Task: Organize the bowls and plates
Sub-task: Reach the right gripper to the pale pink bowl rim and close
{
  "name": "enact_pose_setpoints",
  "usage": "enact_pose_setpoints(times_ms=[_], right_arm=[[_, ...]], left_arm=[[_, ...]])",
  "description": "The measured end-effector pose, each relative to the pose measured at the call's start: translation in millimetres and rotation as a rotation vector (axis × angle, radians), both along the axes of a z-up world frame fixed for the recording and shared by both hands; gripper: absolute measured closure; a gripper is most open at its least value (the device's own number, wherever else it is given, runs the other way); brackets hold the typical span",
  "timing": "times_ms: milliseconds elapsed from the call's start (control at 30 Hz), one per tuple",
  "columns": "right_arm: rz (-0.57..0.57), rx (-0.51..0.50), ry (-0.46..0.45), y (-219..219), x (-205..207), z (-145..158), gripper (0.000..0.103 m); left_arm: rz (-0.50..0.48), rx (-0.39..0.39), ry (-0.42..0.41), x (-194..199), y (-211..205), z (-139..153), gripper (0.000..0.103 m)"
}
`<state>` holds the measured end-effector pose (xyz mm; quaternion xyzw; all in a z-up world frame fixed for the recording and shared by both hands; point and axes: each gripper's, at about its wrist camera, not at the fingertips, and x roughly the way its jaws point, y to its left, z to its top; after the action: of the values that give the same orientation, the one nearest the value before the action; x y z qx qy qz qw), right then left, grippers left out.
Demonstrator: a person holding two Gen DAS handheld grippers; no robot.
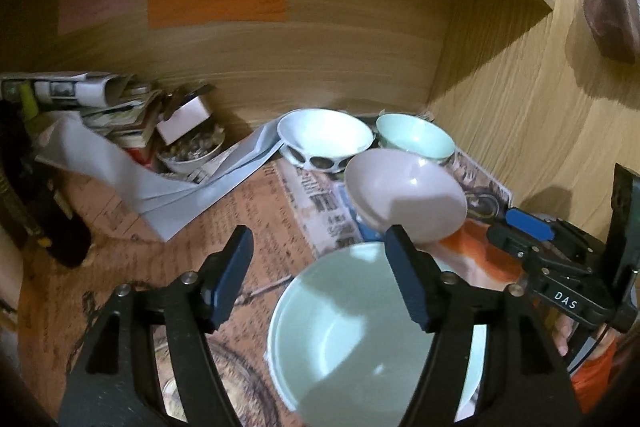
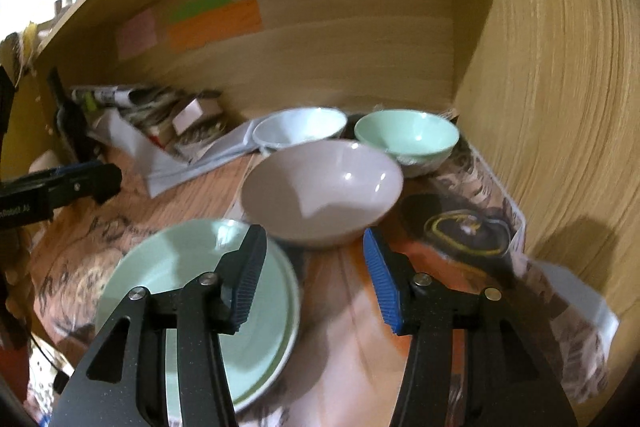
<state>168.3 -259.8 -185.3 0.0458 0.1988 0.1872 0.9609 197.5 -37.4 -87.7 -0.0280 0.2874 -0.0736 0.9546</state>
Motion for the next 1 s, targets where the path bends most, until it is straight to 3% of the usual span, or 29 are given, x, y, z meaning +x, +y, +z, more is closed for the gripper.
enact_pose_setpoints(times_ms=[200, 367, 733, 800, 900, 1000], right_arm=[[-0.007, 0.045, -0.004, -8, 24, 11, 0.055], [-0.028, 0.045, 0.012, -10, 46, 10, 0.051], [-0.052, 0.049, 0.133, -15, 97, -14, 0.051], [-0.056, 0.054, 0.146, -16, 102, -18, 0.051], [-0.051, 0.062, 0.163, -16, 106, -22, 0.051], [-0.068, 0.063, 0.16, -17, 108, -25, 0.057]], left_arm=[[-0.045, -0.036, 0.066, 43, -12, -4, 0.034], [-0.043, 0.0, 0.097, 73, -23, -12, 0.034], [-0.049, 0.012, 0.17, 124, -37, -38, 0.034], [-0.05, 0.021, 0.169, 128, -40, -41, 0.036], [-0.063, 0.037, 0.182, 134, -44, -44, 0.048], [-0.072, 0.047, 0.193, 139, -47, -47, 0.057]])
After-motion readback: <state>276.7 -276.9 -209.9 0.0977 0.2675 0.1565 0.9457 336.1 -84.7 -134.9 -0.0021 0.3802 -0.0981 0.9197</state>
